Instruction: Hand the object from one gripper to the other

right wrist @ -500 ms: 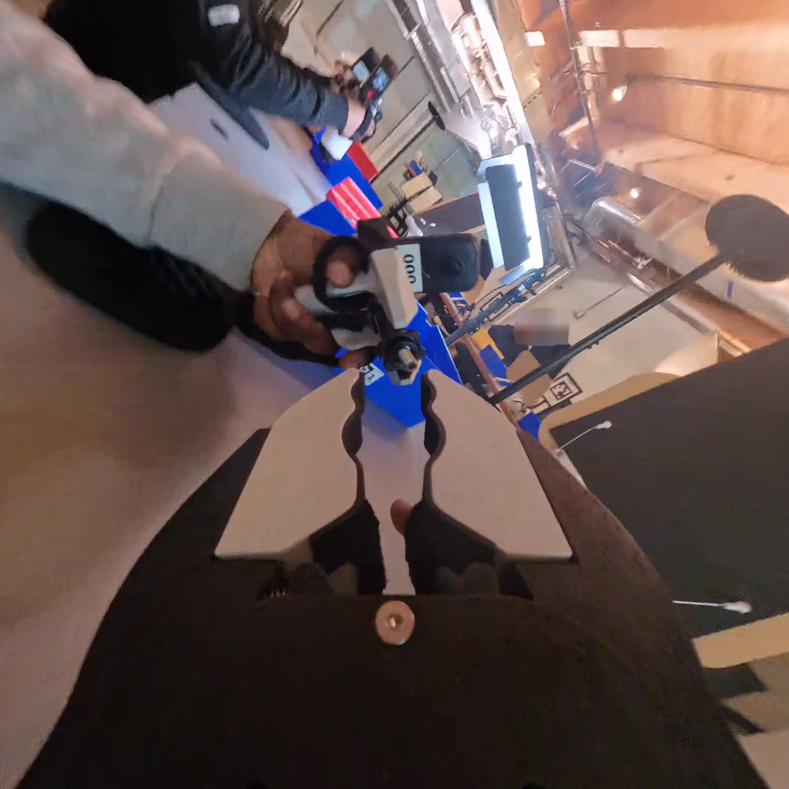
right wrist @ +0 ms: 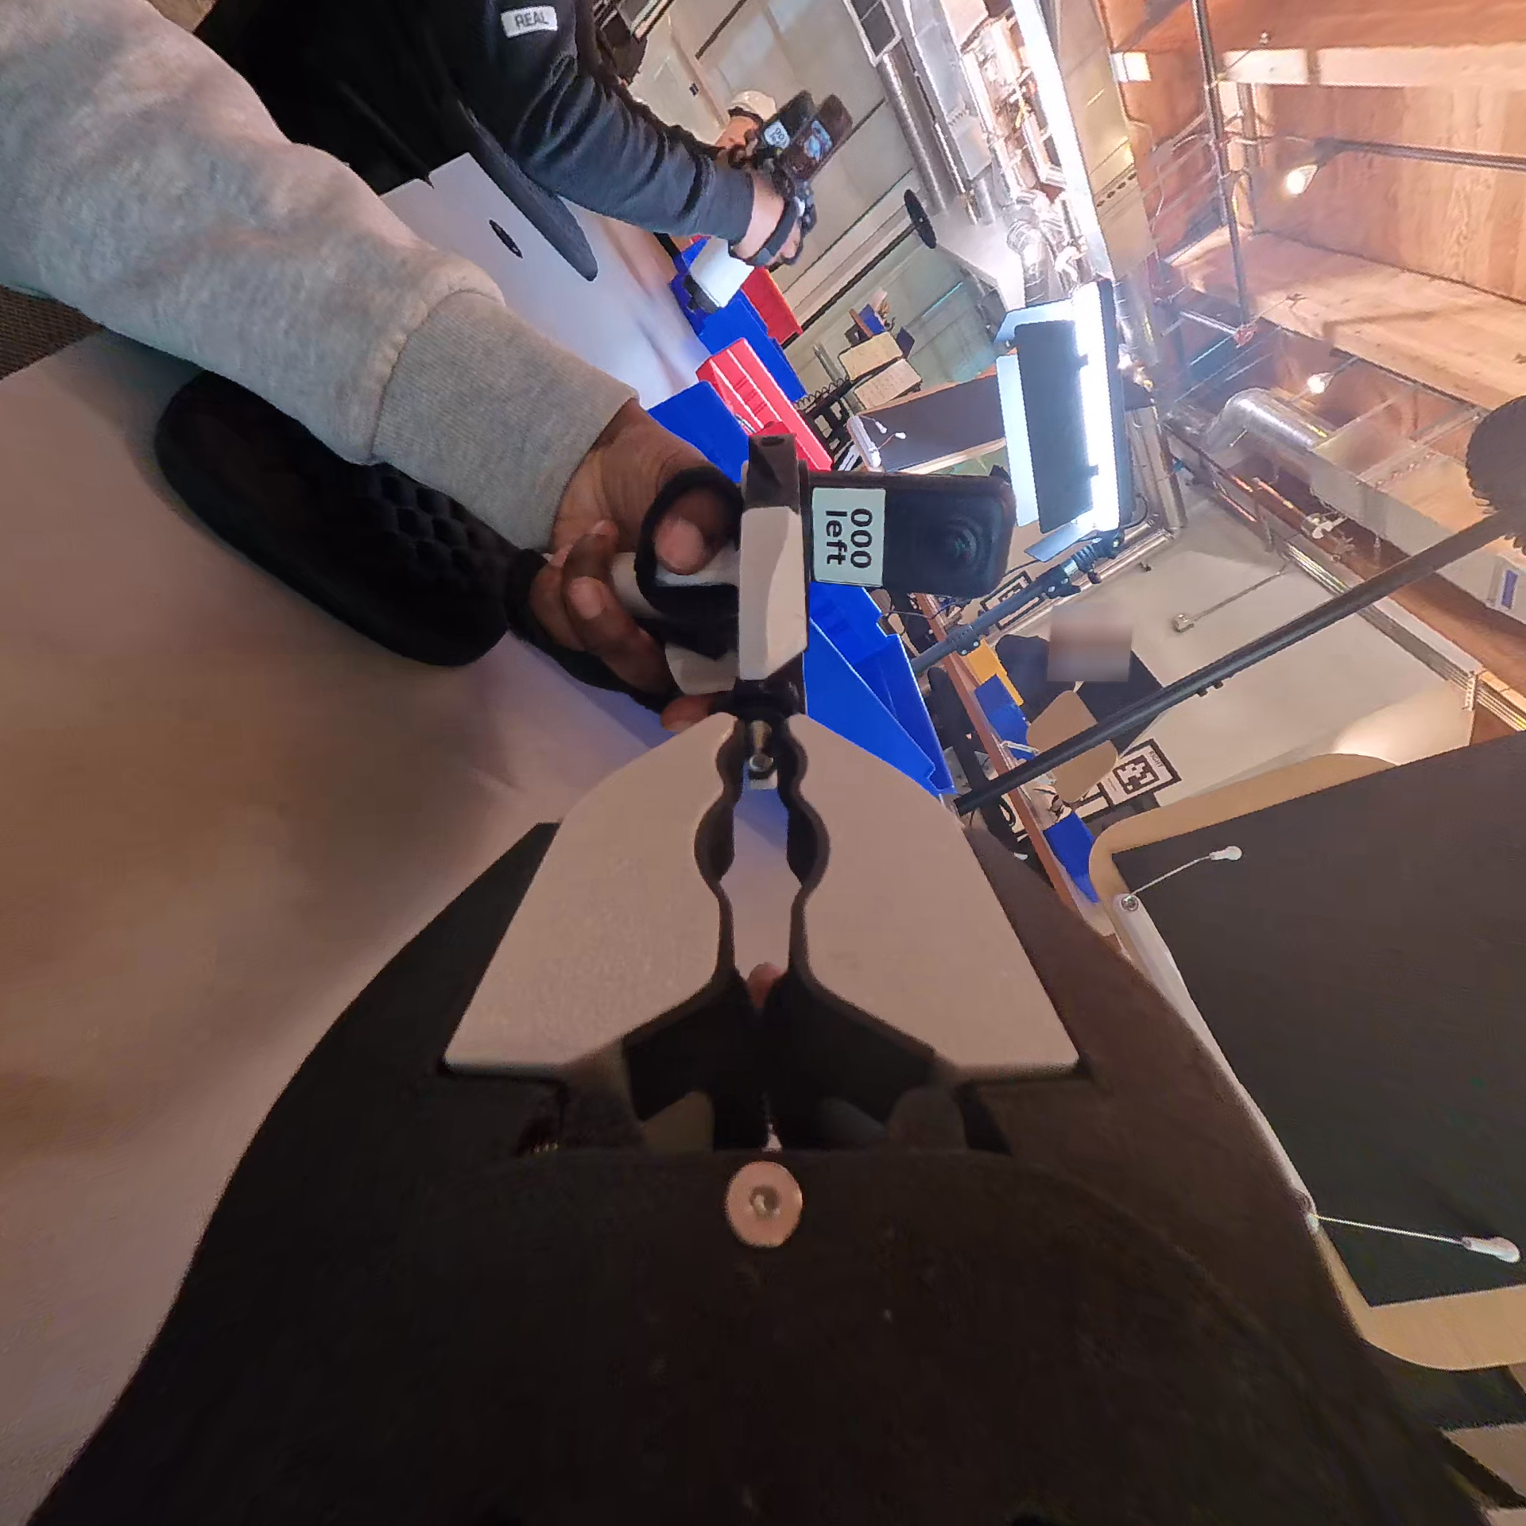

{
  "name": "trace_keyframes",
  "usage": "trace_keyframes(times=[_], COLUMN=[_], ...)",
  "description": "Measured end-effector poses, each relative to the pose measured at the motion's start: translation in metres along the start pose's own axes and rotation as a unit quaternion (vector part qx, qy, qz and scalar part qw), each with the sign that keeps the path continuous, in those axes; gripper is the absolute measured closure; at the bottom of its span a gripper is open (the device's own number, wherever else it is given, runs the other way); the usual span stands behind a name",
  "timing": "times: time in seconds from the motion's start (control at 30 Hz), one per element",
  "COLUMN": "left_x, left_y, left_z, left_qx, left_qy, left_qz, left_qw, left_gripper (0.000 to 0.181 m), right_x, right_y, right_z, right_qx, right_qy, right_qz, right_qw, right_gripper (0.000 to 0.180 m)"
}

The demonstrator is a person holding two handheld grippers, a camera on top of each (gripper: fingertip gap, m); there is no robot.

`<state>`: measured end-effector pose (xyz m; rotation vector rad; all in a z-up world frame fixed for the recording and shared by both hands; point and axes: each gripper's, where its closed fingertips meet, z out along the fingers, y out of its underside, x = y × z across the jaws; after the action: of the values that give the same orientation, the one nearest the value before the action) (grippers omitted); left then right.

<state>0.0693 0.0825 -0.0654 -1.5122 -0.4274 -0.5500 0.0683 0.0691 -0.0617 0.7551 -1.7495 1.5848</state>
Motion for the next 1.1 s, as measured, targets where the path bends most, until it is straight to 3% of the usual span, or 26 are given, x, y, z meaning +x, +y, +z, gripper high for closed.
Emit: trace_keyframes(times=[0.13, 0.2, 0.23, 0.3, 0.37, 0.43, 0.53, 0.73, 0.8, 0.87, 0.93, 1.03, 1.1], left_x=[-0.001, 0.001, 0.002, 0.001, -0.002, -0.004, -0.007, -0.002, -0.003, -0.002, -0.001, -0.001, 0.005], left_y=[-0.001, -0.008, -0.013, -0.017, -0.023, -0.023, -0.019, -0.019, -0.017, -0.017, -0.021, -0.020, -0.019], left_z=[-0.001, 0.000, 0.001, 0.002, 0.000, 0.001, 0.004, 0.004, 0.005, 0.004, 0.001, -0.005, -0.006], left_qx=[0.002, 0.021, 0.030, 0.031, 0.027, 0.015, 0.013, 0.016, 0.011, 0.012, 0.034, 0.047, 0.053], left_qy=[-0.007, -0.016, -0.038, -0.108, -0.184, -0.211, -0.200, -0.183, -0.179, -0.170, -0.146, -0.078, -0.030], left_qz=[0.013, 0.083, 0.145, 0.305, 0.452, 0.505, 0.478, 0.468, 0.459, 0.424, 0.341, 0.163, 0.098], left_qw=[1.000, 0.996, 0.988, 0.946, 0.872, 0.837, 0.855, 0.864, 0.870, 0.890, 0.928, 0.982, 0.993], left_gripper=[0.157, 0.153, 0.140, 0.128, 0.128, 0.128, 0.137, 0.155, 0.156, 0.156, 0.156, 0.157, 0.157], right_x=[0.001, 0.006, 0.009, 0.014, 0.019, 0.022, 0.026, 0.021, 0.020, 0.020, 0.023, 0.023, 0.019], right_y=[0.001, 0.000, 0.000, 0.002, 0.003, 0.002, 0.000, -0.002, -0.001, -0.002, -0.002, -0.002, -0.003], right_z=[0.000, 0.000, -0.001, -0.002, -0.004, -0.007, -0.009, -0.007, -0.007, -0.007, -0.006, -0.007, -0.008], right_qx=[-0.004, 0.005, 0.014, 0.037, 0.069, 0.099, 0.121, 0.118, 0.115, 0.115, 0.111, 0.065, 0.035], right_qy=[-0.006, -0.005, -0.012, -0.048, -0.084, -0.115, -0.125, -0.141, -0.141, -0.134, -0.096, -0.015, 0.004], right_qz=[0.018, 0.074, 0.131, 0.286, 0.429, 0.529, 0.571, 0.582, 0.580, 0.552, 0.473, 0.260, 0.155], right_qw=[1.000, 0.997, 0.991, 0.956, 0.897, 0.835, 0.802, 0.793, 0.794, 0.815, 0.869, 0.963, 0.987], right_gripper=[0.174, 0.174, 0.174, 0.174, 0.174, 0.174, 0.174, 0.174, 0.174, 0.174, 0.154, 0.154, 0.156])
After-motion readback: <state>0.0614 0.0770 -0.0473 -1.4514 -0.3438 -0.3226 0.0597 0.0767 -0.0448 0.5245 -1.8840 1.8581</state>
